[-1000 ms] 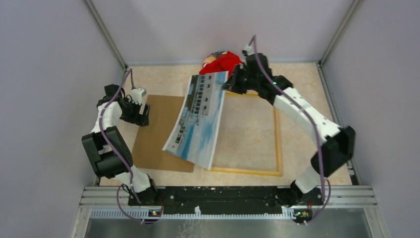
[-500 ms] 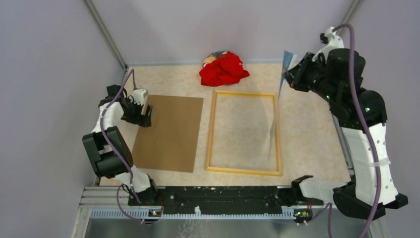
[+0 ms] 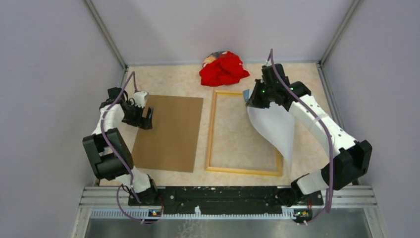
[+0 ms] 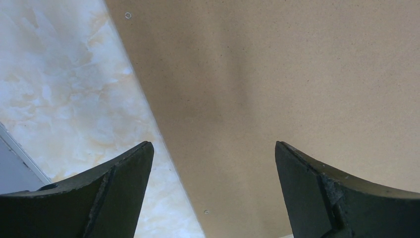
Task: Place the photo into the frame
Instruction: Turn over the photo from the photo frame.
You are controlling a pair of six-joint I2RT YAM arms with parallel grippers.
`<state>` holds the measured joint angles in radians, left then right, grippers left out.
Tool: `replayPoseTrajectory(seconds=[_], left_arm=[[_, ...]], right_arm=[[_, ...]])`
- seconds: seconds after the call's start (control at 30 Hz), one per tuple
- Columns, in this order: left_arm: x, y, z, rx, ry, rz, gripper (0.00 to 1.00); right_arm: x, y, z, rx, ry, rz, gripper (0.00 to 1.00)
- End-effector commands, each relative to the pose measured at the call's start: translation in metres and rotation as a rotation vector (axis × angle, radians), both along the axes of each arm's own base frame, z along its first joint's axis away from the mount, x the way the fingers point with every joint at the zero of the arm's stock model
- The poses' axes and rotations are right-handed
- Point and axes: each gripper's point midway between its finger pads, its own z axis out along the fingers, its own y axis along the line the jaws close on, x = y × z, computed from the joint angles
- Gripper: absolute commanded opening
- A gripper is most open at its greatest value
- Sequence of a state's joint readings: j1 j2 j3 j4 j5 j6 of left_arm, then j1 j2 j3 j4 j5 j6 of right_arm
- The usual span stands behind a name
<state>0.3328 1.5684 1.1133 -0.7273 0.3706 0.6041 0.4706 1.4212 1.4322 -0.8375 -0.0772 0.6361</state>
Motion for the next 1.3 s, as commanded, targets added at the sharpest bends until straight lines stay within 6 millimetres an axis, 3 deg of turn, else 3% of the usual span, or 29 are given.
replayPoseTrajectory(seconds=[0.0, 0.23, 0.3, 0.53, 0.73, 1.0, 1.27], left_arm=[[0.003, -0.006, 0.012, -0.010, -0.049, -0.009, 0.99], [0.001, -0.007, 0.014, -0.001, -0.054, -0.012, 0.99], [0.000, -0.006, 0.013, -0.002, -0.050, -0.012, 0.99], [0.000, -0.007, 0.008, -0.005, -0.044, -0.015, 0.99], [-0.002, -0.009, 0.004, -0.008, -0.044, -0.023, 0.99], [-0.004, -0.010, 0.004, -0.009, -0.040, -0.030, 0.99], [-0.005, -0.012, 0.006, -0.015, -0.050, -0.032, 0.98]], right_arm=[[0.044, 0.044, 0.026, 0.211, -0.108, -0.073, 0.00], [0.079, 0.117, 0.011, 0.296, -0.059, -0.069, 0.00], [0.088, 0.133, -0.004, 0.286, -0.035, -0.092, 0.00], [0.105, 0.150, -0.048, 0.285, -0.005, -0.307, 0.00], [0.113, 0.144, -0.075, 0.249, 0.005, -0.466, 0.00], [0.120, 0.096, -0.069, 0.211, -0.089, -0.726, 0.00], [0.117, 0.059, -0.072, 0.163, -0.090, -0.847, 0.00]])
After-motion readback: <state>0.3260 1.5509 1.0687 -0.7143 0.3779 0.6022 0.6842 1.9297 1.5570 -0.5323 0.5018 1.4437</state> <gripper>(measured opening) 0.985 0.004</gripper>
